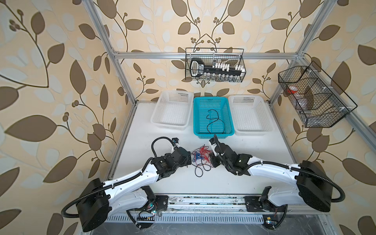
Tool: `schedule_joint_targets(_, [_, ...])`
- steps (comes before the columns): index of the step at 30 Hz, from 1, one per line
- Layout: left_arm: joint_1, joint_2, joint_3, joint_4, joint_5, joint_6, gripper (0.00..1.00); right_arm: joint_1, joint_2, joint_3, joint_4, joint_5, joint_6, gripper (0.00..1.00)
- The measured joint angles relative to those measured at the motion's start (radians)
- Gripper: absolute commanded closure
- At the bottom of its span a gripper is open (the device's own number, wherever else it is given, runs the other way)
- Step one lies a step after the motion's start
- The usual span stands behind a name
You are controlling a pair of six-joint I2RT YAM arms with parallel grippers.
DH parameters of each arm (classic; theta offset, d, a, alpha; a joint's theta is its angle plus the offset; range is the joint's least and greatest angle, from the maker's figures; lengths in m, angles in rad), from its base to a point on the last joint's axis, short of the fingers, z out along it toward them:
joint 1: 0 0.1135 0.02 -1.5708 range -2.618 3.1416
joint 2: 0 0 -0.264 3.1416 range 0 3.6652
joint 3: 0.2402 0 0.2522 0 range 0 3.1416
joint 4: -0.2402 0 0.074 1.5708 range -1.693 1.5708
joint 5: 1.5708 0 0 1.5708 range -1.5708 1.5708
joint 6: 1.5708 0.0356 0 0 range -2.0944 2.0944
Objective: Untangle and sort cables by color
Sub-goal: Untie the cable from multiple cables.
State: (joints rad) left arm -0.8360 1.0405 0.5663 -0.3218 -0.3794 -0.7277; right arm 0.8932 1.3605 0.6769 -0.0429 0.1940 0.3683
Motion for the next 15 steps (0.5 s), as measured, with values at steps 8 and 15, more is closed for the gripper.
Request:
schedule_joint_targets(8, [0.000,0.000,0.000,0.066,0.039,0.031,0.01,-0.010,-0.102,-0.010,-0.027,-0.005,-0.015,1.00])
schedule_joint_targets(15, [0.000,0.000,-0.009,0.087,0.040,0.048,0.01,0.010,-0.276,-0.009,-0.088,-0.057,-0.091,1.00])
